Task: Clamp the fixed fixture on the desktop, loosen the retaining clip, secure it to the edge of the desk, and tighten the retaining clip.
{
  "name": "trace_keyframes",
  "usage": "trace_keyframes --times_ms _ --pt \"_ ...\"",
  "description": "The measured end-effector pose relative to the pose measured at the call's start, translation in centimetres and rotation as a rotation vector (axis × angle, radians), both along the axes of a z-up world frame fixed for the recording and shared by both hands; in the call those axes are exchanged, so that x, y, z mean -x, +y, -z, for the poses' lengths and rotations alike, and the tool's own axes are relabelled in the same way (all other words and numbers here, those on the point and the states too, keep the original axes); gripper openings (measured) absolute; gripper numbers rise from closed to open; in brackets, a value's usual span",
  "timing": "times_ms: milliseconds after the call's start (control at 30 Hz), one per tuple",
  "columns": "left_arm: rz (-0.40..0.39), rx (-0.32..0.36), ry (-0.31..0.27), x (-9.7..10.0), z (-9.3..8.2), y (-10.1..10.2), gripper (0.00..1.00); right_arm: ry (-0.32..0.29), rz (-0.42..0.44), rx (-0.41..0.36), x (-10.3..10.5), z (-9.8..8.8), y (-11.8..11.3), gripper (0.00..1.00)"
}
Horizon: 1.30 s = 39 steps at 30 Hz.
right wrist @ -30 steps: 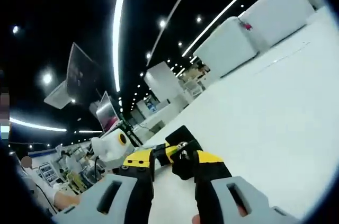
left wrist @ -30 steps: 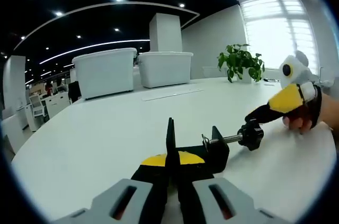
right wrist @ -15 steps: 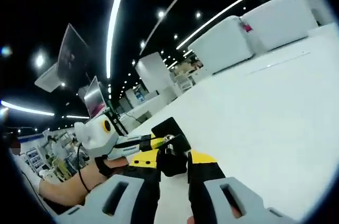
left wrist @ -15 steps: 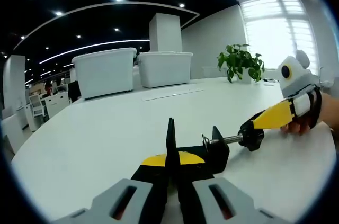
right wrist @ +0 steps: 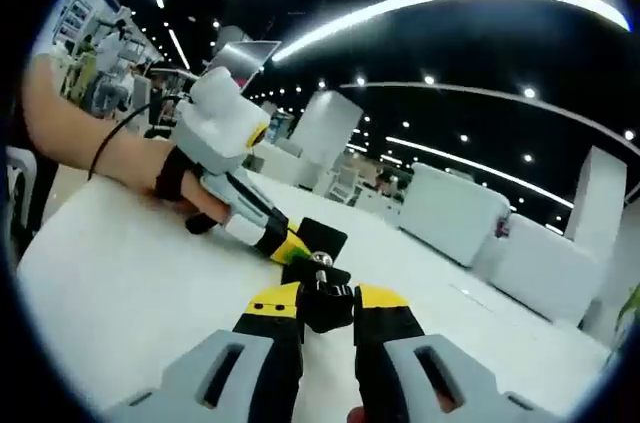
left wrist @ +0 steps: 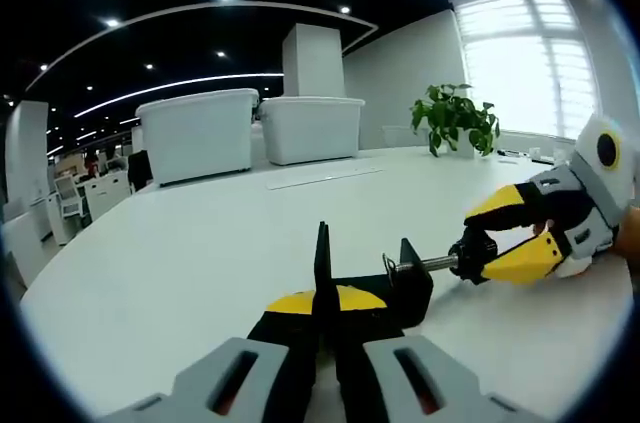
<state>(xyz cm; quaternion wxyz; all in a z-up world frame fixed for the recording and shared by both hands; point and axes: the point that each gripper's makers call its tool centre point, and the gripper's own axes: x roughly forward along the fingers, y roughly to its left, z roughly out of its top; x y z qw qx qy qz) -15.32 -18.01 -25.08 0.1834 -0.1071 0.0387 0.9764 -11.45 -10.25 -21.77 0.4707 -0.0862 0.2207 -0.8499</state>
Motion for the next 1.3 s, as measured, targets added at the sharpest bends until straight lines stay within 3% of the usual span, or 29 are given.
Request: trace_keyframes --times_ms 33,167,233,333,400,467,533,600,700,933,1067,1233,1300 --pt "0.000 0.000 0.000 0.0 0.0 0.0 0.06 -0.034 -0.004 0.024 -0.1 0.0 0.0 0.17" --pt "-0.001 -0.001 0.000 -0.1 -0.1 0.0 0.06 -0.068 -0.005 0.043 0.3 -0.1 0.1 0.17" --pt "-0.001 0.001 0.001 -0.3 -0.1 0.1 0.06 -0.136 -0.011 0.089 0.4 -0.2 0.2 0.17" --pt "0.000 0.001 0.001 -0.3 -0.1 0.1 0.06 -0.367 -0.018 0.276 1.3 -1.2 1.2 0.21" --pt "-0.001 0.001 0.001 -0.4 -0.1 0.2 0.06 -0.452 0.007 0.373 2.3 -1.8 2.5 0.22" --pt "-0.003 0.001 0.001 -0.6 -0.2 0.2 0.06 -0.573 -0.001 0.469 1.5 -2.1 2.9 0.22" --pt "-0.001 0.001 0.001 -0.6 -0.2 0.3 0.06 -0.724 -0.054 0.540 1.9 -2.1 3.0 0.22" --pt "0.001 0.001 0.001 -0.5 -0.2 0.3 0.06 -0.824 -0.093 0.574 1.2 -1.8 2.9 0.22" --pt "0.001 0.001 0.001 -0.3 -0.1 0.2 0.06 -0.830 -0.082 0.553 1.1 -1.4 2.5 0.22" --pt "0.004 0.000 0.000 0.0 0.0 0.2 0.06 -0.835 -0.033 0.386 0.2 1.3 1.0 0.22" --pt "0.003 0.000 0.000 0.0 0.0 0.1 0.06 -0.877 -0.027 0.408 0.1 1.4 0.9 0.22" --pt "0.003 -0.001 0.000 -0.5 -0.1 0.2 0.06 -0.814 -0.036 0.390 -0.2 1.2 0.8 0.21" --pt "0.003 -0.002 -0.001 -0.4 -0.1 0.2 0.06 -0.763 -0.041 0.379 -0.4 1.0 0.8 0.20"
